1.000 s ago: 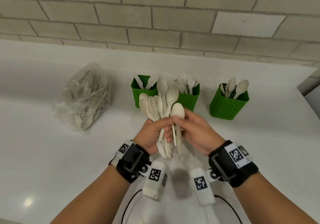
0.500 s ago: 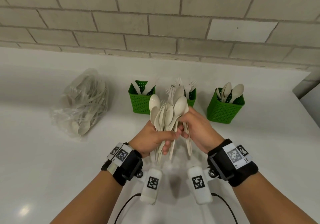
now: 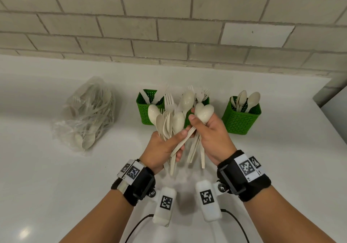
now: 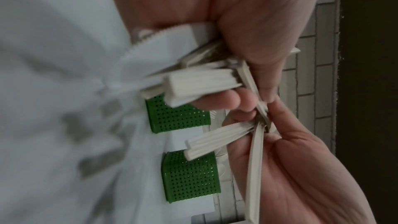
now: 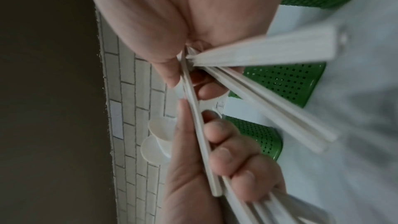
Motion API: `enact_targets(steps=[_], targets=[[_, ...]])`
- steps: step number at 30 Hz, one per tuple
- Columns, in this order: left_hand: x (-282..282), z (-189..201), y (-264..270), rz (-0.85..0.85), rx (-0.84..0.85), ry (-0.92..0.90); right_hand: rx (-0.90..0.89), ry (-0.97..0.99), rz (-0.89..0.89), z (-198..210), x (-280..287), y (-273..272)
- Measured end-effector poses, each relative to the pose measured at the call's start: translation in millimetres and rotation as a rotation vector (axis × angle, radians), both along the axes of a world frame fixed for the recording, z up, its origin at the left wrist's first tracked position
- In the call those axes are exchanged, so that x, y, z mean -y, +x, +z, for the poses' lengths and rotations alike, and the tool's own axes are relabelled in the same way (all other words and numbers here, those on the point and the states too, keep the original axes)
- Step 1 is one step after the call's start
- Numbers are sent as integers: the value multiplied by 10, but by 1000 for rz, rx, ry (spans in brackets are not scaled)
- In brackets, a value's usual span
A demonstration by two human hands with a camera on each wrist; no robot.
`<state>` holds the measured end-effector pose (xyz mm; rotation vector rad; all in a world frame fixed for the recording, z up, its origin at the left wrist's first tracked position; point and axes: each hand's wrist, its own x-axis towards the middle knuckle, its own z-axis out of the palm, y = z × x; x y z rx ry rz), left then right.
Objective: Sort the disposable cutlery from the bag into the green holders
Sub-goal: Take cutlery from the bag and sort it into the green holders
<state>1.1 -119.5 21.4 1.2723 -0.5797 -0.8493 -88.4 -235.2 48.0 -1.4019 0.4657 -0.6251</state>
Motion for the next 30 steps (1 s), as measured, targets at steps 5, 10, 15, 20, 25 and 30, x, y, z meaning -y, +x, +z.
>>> enact_targets(steps=[5, 10, 15, 20, 25, 30], targets=[[-2, 65, -23, 75, 208, 4, -23, 34, -152, -82, 30, 29], [37, 50, -52, 156, 264, -47, 54, 104, -276, -64, 34, 63], [72, 29, -90, 46, 271, -21, 57, -35, -285, -30, 102, 106], [113, 14, -68, -22, 325, 31, 52, -50, -272, 52, 139, 106], [148, -101, -53, 109, 407, 181, 42, -188, -368, 104, 184, 108], [142, -180, -19, 153, 915, 132, -116, -320, -325, 155, 120, 144]])
